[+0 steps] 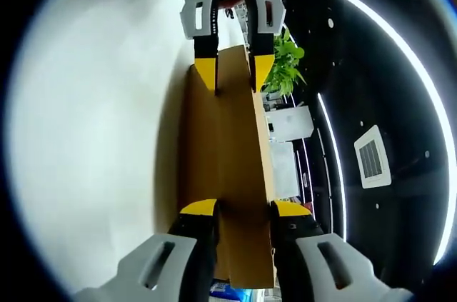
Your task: Operate the shoe box by opening the lid, removing the specified soft item, and placing it in the target area until the item is outside and the box remains undamaged.
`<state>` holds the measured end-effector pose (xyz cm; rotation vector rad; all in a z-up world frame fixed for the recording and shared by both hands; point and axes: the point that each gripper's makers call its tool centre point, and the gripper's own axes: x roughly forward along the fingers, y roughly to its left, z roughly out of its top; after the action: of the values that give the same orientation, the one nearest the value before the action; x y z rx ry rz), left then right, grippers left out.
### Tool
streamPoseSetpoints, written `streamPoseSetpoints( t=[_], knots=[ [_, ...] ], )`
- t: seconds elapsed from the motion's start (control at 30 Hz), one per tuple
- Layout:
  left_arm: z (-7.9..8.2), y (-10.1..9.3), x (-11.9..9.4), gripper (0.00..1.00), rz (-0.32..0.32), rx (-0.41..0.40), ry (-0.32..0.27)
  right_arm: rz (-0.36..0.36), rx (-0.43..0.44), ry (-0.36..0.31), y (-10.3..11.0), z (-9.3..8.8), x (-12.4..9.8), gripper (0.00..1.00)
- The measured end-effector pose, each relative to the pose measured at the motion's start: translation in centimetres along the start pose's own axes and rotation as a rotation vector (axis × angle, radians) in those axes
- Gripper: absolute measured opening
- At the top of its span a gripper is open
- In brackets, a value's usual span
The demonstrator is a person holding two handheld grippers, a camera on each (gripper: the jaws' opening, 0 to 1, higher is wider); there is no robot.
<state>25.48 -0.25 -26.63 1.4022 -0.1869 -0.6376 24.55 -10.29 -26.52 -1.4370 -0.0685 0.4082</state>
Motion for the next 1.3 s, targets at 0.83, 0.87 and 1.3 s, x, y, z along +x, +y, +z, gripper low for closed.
streamPoseSetpoints(
  t=[0.83, 0.87, 1.3],
  knots=[
    [2.4, -0.9, -2.3, 0.27, -0.001, -0.022, -0.035, -0.019, -0.004, 0.008, 0.7, -0.3, -3.0, 0.28],
    [2.6, -1.0, -2.5, 0.27, -0.001, -0.021, -0.036, -0.019, -0.004, 0.009, 0.7, -0.3, -3.1, 0.28],
    [4.1, -1.2, -4.2, 0.18, 0.009, -0.018, -0.057, -0.035, -0.004, 0.011, 1.2, -0.1, -5.0, 0.27]
  ],
)
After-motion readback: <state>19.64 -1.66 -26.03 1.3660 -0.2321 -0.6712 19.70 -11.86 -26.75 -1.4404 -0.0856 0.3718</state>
